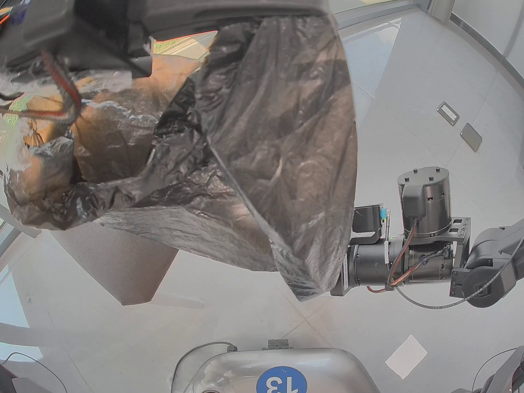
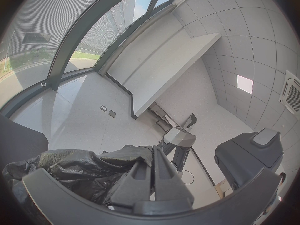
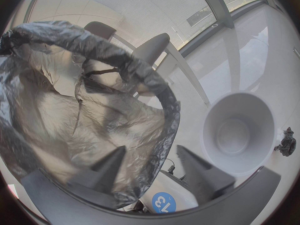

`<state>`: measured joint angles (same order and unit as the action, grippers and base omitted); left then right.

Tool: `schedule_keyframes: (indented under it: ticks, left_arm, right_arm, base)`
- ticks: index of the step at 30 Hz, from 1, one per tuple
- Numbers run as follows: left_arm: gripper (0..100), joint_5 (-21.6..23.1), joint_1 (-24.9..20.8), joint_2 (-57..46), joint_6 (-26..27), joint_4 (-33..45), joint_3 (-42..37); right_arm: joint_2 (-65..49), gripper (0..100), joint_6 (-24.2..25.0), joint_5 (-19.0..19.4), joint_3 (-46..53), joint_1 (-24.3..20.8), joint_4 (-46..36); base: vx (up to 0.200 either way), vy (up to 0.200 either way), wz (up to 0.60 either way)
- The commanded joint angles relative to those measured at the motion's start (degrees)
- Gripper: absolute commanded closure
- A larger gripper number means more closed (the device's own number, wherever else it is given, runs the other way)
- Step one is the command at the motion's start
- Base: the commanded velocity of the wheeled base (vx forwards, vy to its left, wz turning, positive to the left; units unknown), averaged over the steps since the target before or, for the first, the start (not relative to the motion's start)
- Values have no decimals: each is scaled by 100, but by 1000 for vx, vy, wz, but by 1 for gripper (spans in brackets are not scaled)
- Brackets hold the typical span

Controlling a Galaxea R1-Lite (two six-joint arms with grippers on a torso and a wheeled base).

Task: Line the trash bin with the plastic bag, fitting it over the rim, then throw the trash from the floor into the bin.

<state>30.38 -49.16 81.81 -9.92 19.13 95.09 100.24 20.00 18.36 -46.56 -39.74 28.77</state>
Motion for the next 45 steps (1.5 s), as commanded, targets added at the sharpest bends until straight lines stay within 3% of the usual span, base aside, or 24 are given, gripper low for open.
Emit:
schedule_keyframes:
  ticks: [1, 7, 10, 13, 20, 23, 28, 30, 33, 40, 45]
  left_arm:
    - [100, -23, 12, 98, -1, -5, 45]
    - [100, -58, 21, 177, -177, -111, 71]
    - [100, -199, 12, 256, -229, -111, 107]
    - [100, -410, -14, 406, -352, -102, 291]
    - [100, -1008, -357, 933, -642, -41, 546]
    - [100, -1183, -454, 1188, -660, -102, 581]
    - [100, -1438, -568, 1390, -669, -85, 687]
    - [100, -1772, -726, 1566, -1038, -102, 713]
    - [100, -1974, -770, 1663, -1099, -58, 572]
    - [100, -2124, -559, 1759, -1047, -85, 89]
    - [100, -2581, -410, 2049, -1038, -111, -16]
  right_arm:
    - [-5, 100, 3, -17, 24, 28, 15]
    - [-101, 100, -14, -69, 217, 72, 50]
    - [-435, 100, -181, -289, 516, 292, 59]
    - [-919, 100, -585, -509, 859, 740, 59]
    - [-2624, 100, -1807, -518, 2159, 2005, 32]
    - [-3169, 100, -2018, -518, 2485, 2295, 23]
    - [-3556, 100, -2132, -526, 2687, 2410, 41]
    - [-3969, 100, -2563, -509, 2810, 2744, 15]
    - [-4021, 100, -2721, -500, 2994, 2788, 6]
    - [-3986, 100, -3046, -465, 3118, 2805, -3]
    - [-3890, 100, -3503, -430, 3091, 2867, 6]
  base:
    - [0, 0, 0]
    - [0, 0, 0]
    - [0, 0, 0]
    - [0, 0, 0]
    - [0, 0, 0]
    - [0, 0, 0]
    - [0, 0, 0]
    - [0, 0, 0]
    - [0, 0, 0]
    - [0, 0, 0]
    - [0, 0, 0]
